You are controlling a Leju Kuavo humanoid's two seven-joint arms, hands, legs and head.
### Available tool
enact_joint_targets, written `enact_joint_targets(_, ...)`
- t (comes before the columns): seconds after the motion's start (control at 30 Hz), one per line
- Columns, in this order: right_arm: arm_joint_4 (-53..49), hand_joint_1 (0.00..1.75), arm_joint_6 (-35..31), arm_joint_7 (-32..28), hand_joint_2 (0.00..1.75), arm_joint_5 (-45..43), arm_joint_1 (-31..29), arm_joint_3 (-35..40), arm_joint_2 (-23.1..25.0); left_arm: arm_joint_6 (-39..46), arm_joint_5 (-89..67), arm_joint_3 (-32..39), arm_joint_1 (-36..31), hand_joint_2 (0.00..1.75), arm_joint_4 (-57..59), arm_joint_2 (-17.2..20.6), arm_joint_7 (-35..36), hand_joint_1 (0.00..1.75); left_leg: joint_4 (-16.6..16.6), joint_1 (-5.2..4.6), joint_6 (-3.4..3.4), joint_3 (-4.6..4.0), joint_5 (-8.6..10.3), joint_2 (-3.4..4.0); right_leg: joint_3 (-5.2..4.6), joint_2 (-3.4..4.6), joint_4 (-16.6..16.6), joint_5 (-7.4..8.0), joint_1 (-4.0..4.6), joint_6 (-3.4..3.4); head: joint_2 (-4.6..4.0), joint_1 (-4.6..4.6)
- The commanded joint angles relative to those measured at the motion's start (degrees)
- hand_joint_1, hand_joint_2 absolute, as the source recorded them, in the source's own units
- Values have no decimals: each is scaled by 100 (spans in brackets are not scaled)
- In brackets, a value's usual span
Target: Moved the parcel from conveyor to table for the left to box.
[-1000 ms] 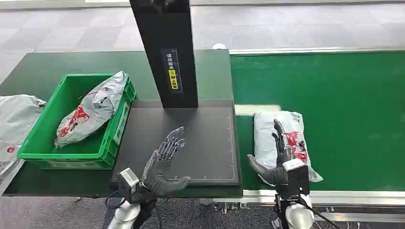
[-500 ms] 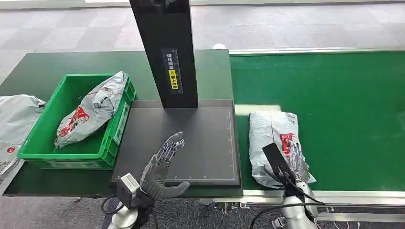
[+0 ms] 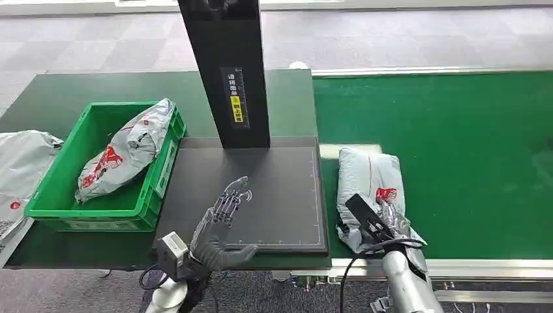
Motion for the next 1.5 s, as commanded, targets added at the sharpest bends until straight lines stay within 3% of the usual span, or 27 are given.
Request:
enact_joint_targets(0.03,658,175,-43,19,175,14,39,154,-102,38,63,61,148,175,-9,122,81,0,-12,1,6,13,9,-15,20,-13,-19,7,1,7,0,0)
enact_joint_targets(0.33,-195,175,-159,-961,175,-1068,260,-392,84,118,145,35,263,175,-205,220,86,0,-10,2,5,22,6,-15,28,-12,-15,8,1,7,0,0)
enact_joint_targets(0.37,-347,175,-112,-1128,175,-1341,302,-511,123,120,157,43,266,175,-224,227,100,0,-6,2,4,21,4,-13,26,-11,-11,6,1,6,0,-2)
enact_joint_targets(0.4,-572,175,304,-1741,175,-2109,382,-790,196,124,156,39,267,175,-227,240,100,0,-3,2,4,19,2,-13,25,-10,-8,5,1,6,0,0)
enact_joint_targets(0.43,-660,175,324,-1720,175,-2156,420,-765,177,126,156,38,262,175,-222,241,100,0,-7,3,5,17,4,-18,25,-15,-12,6,1,7,0,-2)
enact_joint_targets(0.5,-984,175,885,-2487,175,-3373,535,-1258,363,138,165,36,269,175,-196,244,67,0,-3,-1,4,13,2,-23,21,-18,-5,2,-2,7,0,-2)
enact_joint_targets(0.63,-1678,175,1227,-2984,175,-5181,747,-1676,599,194,174,12,264,175,-112,263,-70,0,0,-3,3,-8,2,-20,-1,-18,1,1,-4,8,0,0)
enact_joint_targets(0.67,-1758,175,1211,-2954,175,-5259,779,-1610,575,201,174,7,265,175,-99,265,-85,0,-4,-4,4,-8,1,-20,-2,-18,-2,0,-5,9,0,0)
enact_joint_targets(0.73,-2262,175,942,-3235,175,-6225,903,-1614,643,219,176,-28,251,175,-50,275,-152,0,-2,-3,4,-17,0,-24,-8,-21,-2,-1,-4,9,0,-2)
enact_joint_targets(0.87,-2883,175,462,-3529,175,-6670,1022,-1521,668,244,175,-62,198,175,-16,263,-148,0,1,-5,5,-37,-1,-27,-27,-22,1,-2,-6,12,0,-2)
enact_joint_targets(1.0,-3718,175,-33,-4225,175,-6554,1220,-1469,794,253,197,-108,85,175,84,268,-179,0,2,-9,4,-49,2,-29,-40,-24,4,-1,-8,11,0,0)
enact_joint_targets(1.1,-3718,175,-33,-4225,175,-6554,1220,-1469,794,253,197,-108,85,175,84,268,-179,0,2,-9,4,-49,2,-29,-40,-24,4,-1,-8,11,0,0)
enact_joint_targets(1.13,-4227,175,-474,-4624,175,-5523,1283,-847,653,291,243,-53,39,175,80,238,-217,0,3,-9,3,-53,3,-26,-46,-23,6,0,-8,10,0,0)
enact_joint_targets(1.2,-4269,175,-556,-4634,175,-5150,1278,-645,560,298,257,-33,40,175,61,226,-224,0,3,-6,4,-50,1,-20,-44,-16,2,1,-6,11,0,0)
enact_joint_targets(1.33,-3969,175,-1735,-4634,175,-2106,889,905,-24,492,261,90,-164,175,58,131,-250,0,4,-7,7,-46,0,-10,-43,-6,4,3,-6,14,0,0)
enact_joint_targets(1.43,-3410,175,-2283,-4593,175,-1322,484,1721,-160,510,350,90,-317,175,194,146,-223,0,3,-5,6,-45,2,18,-49,22,3,13,-4,12,0,0)
enact_joint_targets(1.5,-3273,175,-2347,-4582,175,-1322,419,1841,-164,512,370,87,-313,175,239,154,-241,0,-3,-5,7,-39,7,15,-42,20,-1,16,-4,12,0,0)
